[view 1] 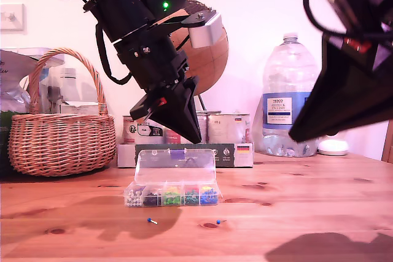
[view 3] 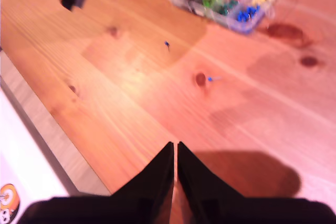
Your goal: Sort the loose pins on the table into their correct compartments
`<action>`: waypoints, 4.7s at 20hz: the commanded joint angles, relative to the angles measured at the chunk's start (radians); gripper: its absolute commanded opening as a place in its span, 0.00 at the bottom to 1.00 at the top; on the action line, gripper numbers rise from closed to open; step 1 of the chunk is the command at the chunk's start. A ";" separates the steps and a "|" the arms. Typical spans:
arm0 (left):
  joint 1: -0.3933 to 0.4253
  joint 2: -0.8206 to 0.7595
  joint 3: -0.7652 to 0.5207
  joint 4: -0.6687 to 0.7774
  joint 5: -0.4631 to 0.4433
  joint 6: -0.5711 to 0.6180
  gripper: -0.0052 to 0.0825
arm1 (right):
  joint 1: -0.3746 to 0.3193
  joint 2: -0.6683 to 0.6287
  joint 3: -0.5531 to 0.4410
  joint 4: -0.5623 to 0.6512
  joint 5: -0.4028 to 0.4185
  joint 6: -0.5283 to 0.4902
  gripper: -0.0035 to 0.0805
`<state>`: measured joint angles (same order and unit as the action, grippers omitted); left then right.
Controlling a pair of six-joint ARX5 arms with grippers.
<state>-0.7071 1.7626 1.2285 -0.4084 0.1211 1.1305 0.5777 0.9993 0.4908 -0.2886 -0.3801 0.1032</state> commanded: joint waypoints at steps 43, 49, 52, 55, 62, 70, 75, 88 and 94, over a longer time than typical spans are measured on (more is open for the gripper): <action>0.018 0.162 -0.004 0.026 -0.014 0.031 0.18 | 0.005 0.024 -0.017 0.038 -0.012 -0.006 0.03; 0.018 0.159 0.003 0.043 -0.054 0.029 0.16 | 0.005 0.024 -0.017 0.038 -0.012 -0.006 0.03; 0.012 0.144 0.029 0.032 -0.078 -0.004 0.03 | 0.005 0.024 -0.017 0.038 -0.011 -0.006 0.03; 0.003 0.102 0.058 -0.016 -0.089 -0.065 0.03 | 0.005 0.024 -0.017 0.041 -0.010 -0.006 0.03; -0.045 -0.066 0.068 -0.183 -0.048 -0.421 0.03 | 0.005 0.024 -0.003 0.060 -0.003 -0.006 0.03; -0.051 -0.261 0.066 -0.287 0.028 -0.869 0.03 | 0.005 0.030 0.016 0.059 0.013 -0.105 0.03; -0.051 -0.394 -0.027 -0.226 0.027 -0.956 0.03 | 0.022 0.102 0.089 0.009 0.025 -0.143 0.03; -0.048 -0.832 -0.606 0.158 -0.071 -1.120 0.03 | 0.059 0.363 0.393 -0.236 0.036 -0.863 0.03; -0.048 -0.935 -0.684 0.179 -0.079 -1.135 0.03 | 0.059 0.370 0.396 -0.223 -0.100 -0.863 0.03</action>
<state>-0.7570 0.8352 0.5533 -0.2462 0.0456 0.0036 0.6304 1.3590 0.8753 -0.5175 -0.4820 -0.7586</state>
